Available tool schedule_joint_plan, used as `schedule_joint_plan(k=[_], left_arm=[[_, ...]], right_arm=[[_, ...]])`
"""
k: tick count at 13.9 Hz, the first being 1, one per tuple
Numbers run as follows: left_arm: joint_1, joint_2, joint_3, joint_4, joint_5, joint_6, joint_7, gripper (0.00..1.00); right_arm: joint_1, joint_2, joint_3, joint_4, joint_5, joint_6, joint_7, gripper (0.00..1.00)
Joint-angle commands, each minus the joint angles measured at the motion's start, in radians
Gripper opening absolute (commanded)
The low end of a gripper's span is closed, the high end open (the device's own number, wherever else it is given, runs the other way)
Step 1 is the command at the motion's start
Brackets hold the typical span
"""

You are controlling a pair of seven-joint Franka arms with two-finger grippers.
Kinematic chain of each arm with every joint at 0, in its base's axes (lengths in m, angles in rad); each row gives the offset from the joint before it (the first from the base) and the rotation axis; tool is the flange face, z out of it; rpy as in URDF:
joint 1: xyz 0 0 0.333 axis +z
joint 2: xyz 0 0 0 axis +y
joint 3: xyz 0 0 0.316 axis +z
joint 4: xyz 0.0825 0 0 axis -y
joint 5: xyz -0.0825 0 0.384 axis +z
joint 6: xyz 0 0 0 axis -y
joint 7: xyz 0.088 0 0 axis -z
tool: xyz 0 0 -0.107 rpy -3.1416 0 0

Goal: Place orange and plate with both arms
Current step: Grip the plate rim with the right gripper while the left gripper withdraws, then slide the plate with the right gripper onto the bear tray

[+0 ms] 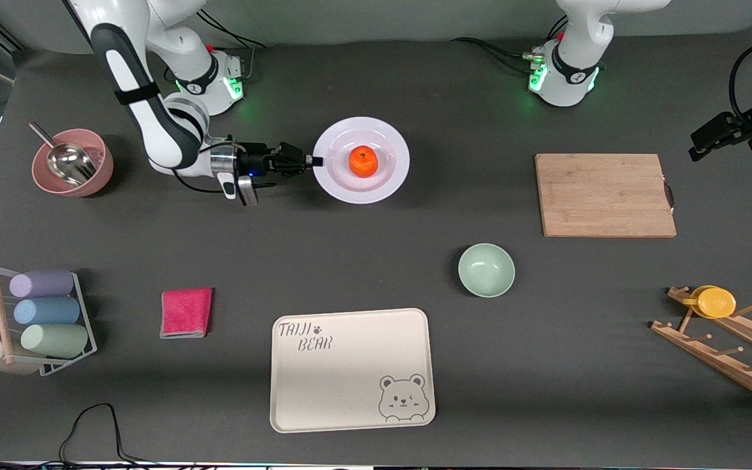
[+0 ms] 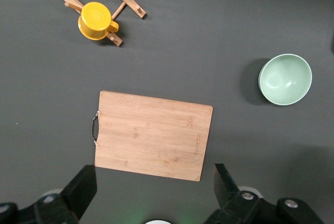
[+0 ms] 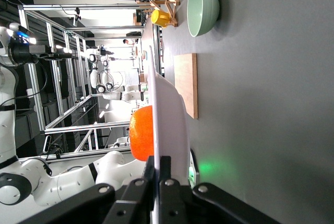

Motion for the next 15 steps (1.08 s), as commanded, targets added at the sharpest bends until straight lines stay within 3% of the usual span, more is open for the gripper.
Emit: schedule_joint_plan(k=[1, 6, 15], left_arm=[[-0.005, -0.02, -0.007, 0.012, 0.005, 0.002, -0.02, 1.0], [-0.005, -0.026, -0.01, 0.014, 0.008, -0.004, -0.02, 1.0], [-0.008, -0.02, -0.024, 0.009, 0.013, 0.002, -0.02, 1.0]], right_arm=[[-0.054, 0.061, -0.004, 0.097, -0.085, -0.006, 0.033, 0.0], [-0.129, 0.325, -0.008, 0.447, -0.115, -0.011, 0.064, 0.0], [-0.189, 0.761, -0.043, 1.162, -0.092, -0.025, 0.37, 0.0]])
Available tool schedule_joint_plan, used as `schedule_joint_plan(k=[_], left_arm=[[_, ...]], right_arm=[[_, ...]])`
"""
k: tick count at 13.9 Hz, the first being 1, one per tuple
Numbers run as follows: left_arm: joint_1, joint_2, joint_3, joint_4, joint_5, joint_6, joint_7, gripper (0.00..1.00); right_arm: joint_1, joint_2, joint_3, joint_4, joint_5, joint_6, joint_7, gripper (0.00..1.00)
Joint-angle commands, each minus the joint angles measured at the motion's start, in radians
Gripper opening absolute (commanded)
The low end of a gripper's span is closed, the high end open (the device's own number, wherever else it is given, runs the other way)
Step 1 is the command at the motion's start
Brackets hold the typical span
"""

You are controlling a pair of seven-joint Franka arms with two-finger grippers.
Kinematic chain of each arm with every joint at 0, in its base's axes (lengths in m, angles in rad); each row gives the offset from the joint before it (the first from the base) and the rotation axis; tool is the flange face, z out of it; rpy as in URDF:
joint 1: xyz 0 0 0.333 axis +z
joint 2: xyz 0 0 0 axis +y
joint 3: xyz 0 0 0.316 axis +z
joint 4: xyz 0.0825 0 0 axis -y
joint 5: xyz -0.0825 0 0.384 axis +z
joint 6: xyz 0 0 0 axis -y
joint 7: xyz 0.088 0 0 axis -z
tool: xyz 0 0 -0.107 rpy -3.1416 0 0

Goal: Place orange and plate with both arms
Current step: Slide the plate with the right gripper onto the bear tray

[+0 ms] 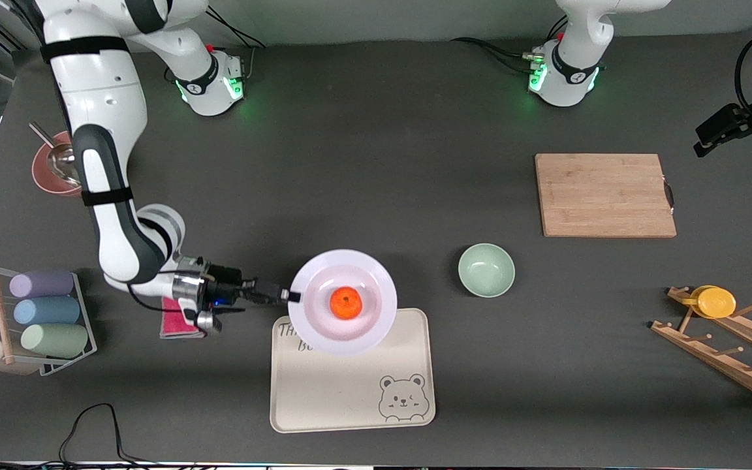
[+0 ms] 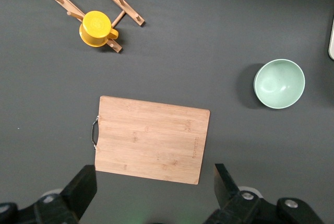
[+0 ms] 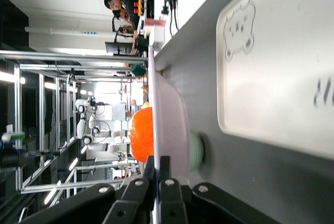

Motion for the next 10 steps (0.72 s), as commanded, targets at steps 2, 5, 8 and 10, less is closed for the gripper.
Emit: schedule_joint_plan(k=[2, 5, 8, 10], left_arm=[[-0.009, -0.009, -0.02, 0.0, 0.013, 0.011, -0.017, 1.0], [-0.007, -0.009, -0.029, -0.001, 0.005, 0.017, -0.016, 1.0], [-0.009, -0.009, -0.031, -0.001, 0.002, 0.013, -0.017, 1.0], [-0.009, -0.009, -0.031, 0.002, 0.002, 0.013, -0.017, 1.0]], right_arm=[[-0.019, 0.214, -0.002, 0.305, 0.074, -0.034, 0.095, 0.0], [-0.017, 0.332, -0.004, 0.405, 0.159, -0.031, 0.078, 0.0], [-0.017, 0.394, -0.004, 0.459, 0.159, -0.024, 0.077, 0.0], [-0.017, 0.412, -0.004, 0.461, 0.159, -0.023, 0.073, 0.0]])
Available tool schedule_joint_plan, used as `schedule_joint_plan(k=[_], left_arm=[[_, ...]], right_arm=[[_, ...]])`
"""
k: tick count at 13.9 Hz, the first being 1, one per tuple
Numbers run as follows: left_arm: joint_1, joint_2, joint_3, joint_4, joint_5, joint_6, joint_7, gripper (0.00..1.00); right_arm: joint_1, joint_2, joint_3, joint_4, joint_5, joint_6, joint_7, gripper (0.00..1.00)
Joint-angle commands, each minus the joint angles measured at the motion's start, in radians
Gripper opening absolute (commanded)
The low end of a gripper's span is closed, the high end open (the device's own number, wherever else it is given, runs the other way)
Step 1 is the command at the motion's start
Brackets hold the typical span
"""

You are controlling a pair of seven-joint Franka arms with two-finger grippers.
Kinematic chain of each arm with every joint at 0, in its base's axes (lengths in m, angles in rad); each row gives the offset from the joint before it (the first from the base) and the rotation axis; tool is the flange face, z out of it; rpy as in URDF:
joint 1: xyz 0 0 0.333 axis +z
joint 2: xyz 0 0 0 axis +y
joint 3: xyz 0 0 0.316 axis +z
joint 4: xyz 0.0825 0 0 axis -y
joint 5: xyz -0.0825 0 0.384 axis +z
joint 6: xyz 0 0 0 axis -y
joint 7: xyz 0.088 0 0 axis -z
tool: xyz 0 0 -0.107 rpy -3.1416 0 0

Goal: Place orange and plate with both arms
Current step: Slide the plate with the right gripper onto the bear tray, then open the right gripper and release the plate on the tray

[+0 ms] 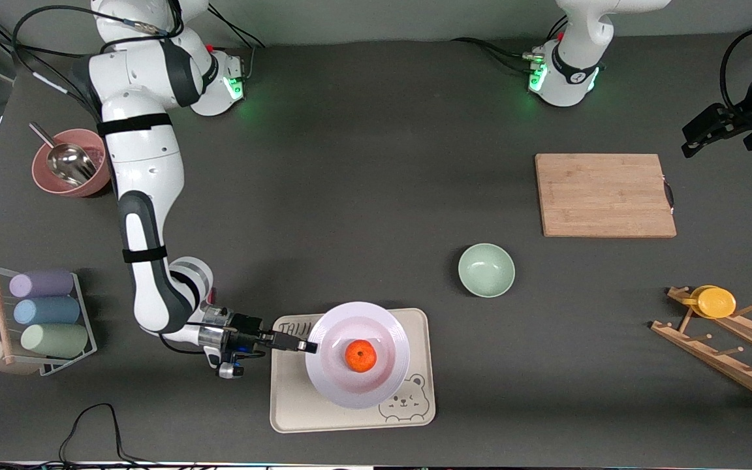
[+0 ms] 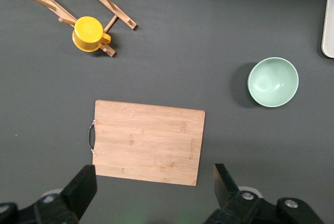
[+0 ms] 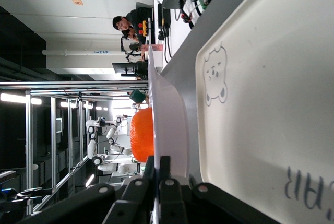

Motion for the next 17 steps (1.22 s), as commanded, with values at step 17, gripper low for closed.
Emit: schedule_joint_plan(k=[17], left_arm=[[-0.011, 0.034, -0.03, 0.027, 0.001, 0.046, -0.005, 1.0]], right_arm=[[0.003, 0.097, -0.002, 0.052, -0.007, -0.02, -0.032, 0.31]])
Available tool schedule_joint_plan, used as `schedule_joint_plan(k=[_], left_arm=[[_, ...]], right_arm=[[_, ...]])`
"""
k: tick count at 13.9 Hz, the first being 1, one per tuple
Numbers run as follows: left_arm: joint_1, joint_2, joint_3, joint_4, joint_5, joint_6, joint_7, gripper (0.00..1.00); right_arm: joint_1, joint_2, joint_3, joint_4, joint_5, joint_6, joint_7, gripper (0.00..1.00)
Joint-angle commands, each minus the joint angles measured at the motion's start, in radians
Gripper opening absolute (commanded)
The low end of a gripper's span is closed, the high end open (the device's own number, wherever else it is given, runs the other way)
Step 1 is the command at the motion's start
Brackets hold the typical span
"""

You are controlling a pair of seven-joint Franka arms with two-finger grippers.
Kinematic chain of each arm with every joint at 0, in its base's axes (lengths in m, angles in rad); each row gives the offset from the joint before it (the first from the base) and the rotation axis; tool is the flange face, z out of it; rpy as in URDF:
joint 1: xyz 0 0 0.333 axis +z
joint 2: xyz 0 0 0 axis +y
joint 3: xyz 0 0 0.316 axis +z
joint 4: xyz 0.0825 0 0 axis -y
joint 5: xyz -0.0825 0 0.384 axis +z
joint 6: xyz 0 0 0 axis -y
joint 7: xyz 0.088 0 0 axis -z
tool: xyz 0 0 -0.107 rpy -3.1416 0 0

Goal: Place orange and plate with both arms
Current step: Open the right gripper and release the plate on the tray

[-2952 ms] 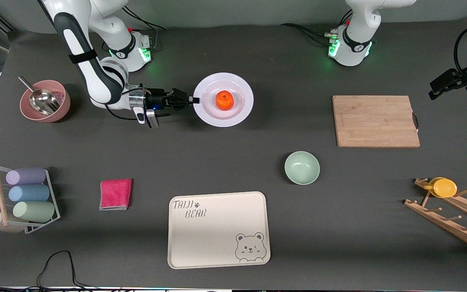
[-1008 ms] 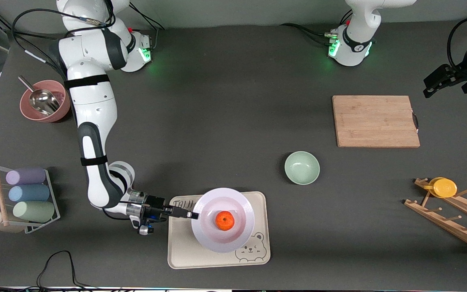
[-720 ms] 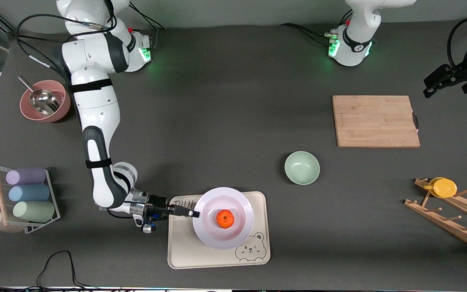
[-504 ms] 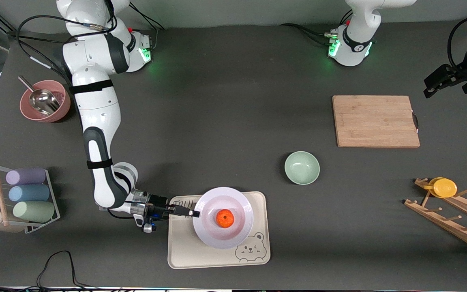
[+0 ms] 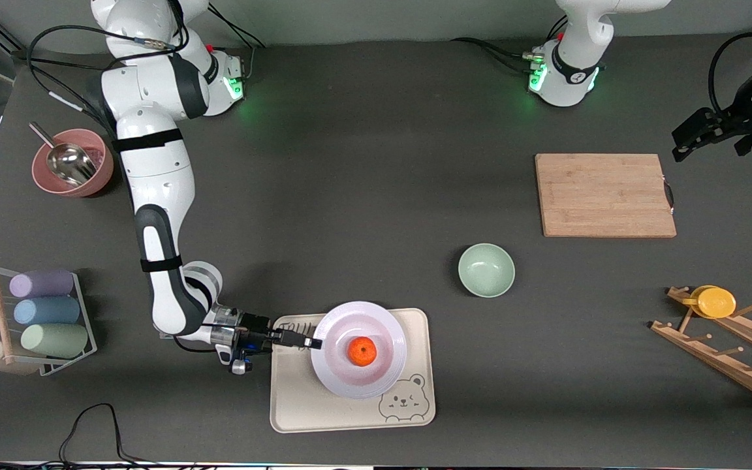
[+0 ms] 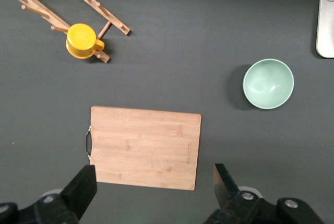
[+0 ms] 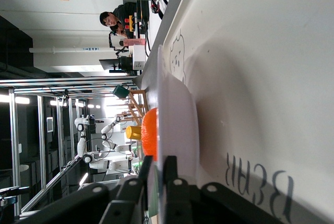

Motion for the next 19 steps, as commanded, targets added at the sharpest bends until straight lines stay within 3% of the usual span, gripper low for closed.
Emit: schedule_joint_plan(k=[1, 4, 9, 11, 16, 19], left_arm=[[-0.01, 0.019, 0.0, 0.027, 0.001, 0.02, -0.006, 1.0], [-0.008, 0.018, -0.002, 0.027, 0.003, 0.026, -0.008, 1.0], [-0.007, 0.018, 0.0, 0.026, 0.004, 0.009, -0.003, 1.0], [-0.002, 0.013, 0.001, 0.027, -0.002, 0.006, 0.006, 1.0], [0.015, 0.016, 0.038, 0.026, -0.043, 0.001, 0.008, 1.0], [0.013, 0.019, 0.057, 0.03, -0.046, 0.003, 0.02, 1.0]], right_arm=[[0.004, 0.026, 0.0, 0.031, -0.001, -0.018, -0.008, 0.37], [0.002, 0.023, 0.0, 0.033, -0.028, -0.017, -0.001, 0.53], [-0.001, 0.009, -0.007, 0.036, -0.078, -0.017, 0.01, 0.87], [-0.002, -0.001, -0.019, 0.041, -0.133, -0.014, 0.031, 1.0], [-0.027, -0.092, -0.036, 0.056, -0.324, -0.021, 0.265, 1.0], [-0.051, -0.182, -0.036, 0.058, -0.571, -0.041, 0.335, 1.0]])
